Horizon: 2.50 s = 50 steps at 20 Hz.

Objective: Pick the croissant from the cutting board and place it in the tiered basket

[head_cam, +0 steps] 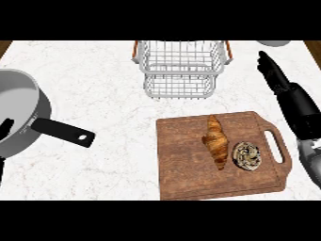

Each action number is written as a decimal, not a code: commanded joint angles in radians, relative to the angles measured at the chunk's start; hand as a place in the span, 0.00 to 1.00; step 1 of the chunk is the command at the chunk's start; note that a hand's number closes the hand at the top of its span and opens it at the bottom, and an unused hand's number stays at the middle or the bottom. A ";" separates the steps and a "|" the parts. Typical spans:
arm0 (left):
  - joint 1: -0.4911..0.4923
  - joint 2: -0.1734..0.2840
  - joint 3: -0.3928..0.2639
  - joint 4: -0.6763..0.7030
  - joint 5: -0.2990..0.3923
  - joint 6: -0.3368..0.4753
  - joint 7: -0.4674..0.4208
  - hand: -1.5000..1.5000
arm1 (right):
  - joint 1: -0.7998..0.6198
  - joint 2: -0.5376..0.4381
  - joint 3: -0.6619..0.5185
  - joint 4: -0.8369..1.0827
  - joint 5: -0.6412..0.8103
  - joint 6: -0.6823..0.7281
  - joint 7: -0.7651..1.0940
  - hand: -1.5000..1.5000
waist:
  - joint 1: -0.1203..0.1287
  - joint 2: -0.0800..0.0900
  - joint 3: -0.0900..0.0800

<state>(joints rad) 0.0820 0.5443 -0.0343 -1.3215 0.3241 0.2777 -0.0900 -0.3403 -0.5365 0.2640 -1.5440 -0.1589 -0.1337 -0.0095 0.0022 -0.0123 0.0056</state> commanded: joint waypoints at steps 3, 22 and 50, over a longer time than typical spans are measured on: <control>-0.105 -0.078 -0.111 -0.111 -0.004 -0.029 0.097 0.50 | 0.120 0.107 -0.017 -0.113 0.024 -0.109 -0.171 1.00 | -0.045 0.007 -0.003; -0.231 -0.167 -0.202 -0.173 0.066 -0.156 0.234 0.50 | 0.812 0.309 0.120 -0.238 0.574 -0.718 -0.293 0.00 | -0.026 0.008 -0.012; -0.306 -0.250 -0.245 -0.144 -0.001 -0.115 0.287 0.50 | 0.471 0.536 0.436 -0.401 1.658 -0.012 1.251 0.00 | 0.011 0.016 -0.008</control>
<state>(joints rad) -0.1755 0.3305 -0.2654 -1.4641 0.3322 0.1543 0.1825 0.2805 -0.0060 0.5966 -1.9675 1.4456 -0.2680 0.9901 0.0207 0.0083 -0.0054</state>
